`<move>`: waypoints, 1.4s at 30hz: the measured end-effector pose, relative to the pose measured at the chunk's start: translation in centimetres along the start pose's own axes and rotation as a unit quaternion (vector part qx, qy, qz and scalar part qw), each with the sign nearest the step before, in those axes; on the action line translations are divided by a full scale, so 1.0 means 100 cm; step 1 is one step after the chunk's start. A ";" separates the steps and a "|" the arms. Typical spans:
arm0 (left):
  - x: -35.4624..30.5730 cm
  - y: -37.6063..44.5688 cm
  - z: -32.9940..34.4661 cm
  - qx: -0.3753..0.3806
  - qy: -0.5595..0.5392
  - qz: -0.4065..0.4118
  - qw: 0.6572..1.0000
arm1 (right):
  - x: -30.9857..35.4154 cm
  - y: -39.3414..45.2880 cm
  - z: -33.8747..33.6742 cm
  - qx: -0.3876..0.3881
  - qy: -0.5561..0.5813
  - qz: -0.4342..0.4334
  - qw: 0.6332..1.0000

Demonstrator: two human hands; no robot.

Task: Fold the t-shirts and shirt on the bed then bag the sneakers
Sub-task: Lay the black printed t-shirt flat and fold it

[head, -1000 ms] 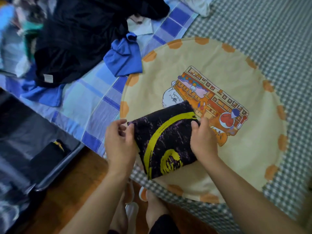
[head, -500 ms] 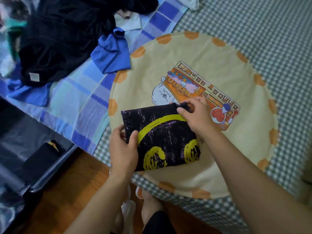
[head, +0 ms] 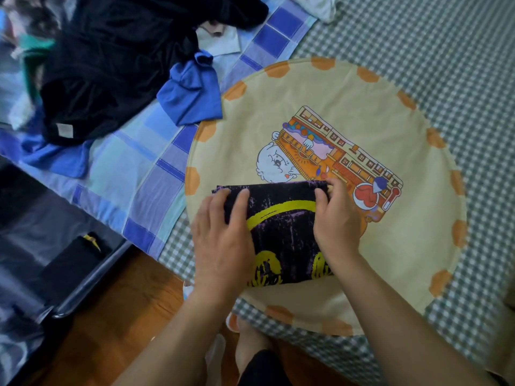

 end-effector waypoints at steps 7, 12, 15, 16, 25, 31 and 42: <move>0.019 -0.014 0.068 0.154 0.055 -0.073 0.984 | 0.024 -0.037 -0.004 -0.099 -0.133 -0.162 0.973; 0.013 -0.021 0.060 0.154 0.024 -0.099 0.983 | -0.029 -0.032 0.044 0.086 -0.225 -0.072 0.968; 0.020 -0.025 0.051 0.174 -0.076 -0.219 0.957 | -0.035 -0.022 0.042 0.087 -0.199 -0.033 0.975; 0.023 -0.027 0.051 0.180 -0.123 -0.253 0.943 | -0.032 -0.025 0.038 0.082 -0.195 -0.036 0.977; 0.064 -0.020 0.015 0.197 -0.462 -0.216 0.837 | -0.004 -0.062 0.008 0.231 0.130 0.124 0.956; 0.208 -0.119 -0.067 0.081 -0.550 -0.336 0.760 | 0.131 -0.165 0.066 0.330 0.196 0.044 0.923; 0.614 -0.268 -0.012 0.040 -0.459 -0.538 0.706 | 0.277 -0.321 0.520 0.508 -0.093 -0.180 0.837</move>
Point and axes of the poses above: each hand's wrist, its own y-axis towards the middle knuckle, its own z-axis out of the palm, x = y × z, the point moved 7 cm from there along y, towards the middle knuckle, and after that the axes turned 7 degrees about z, right-handed, at the moved point
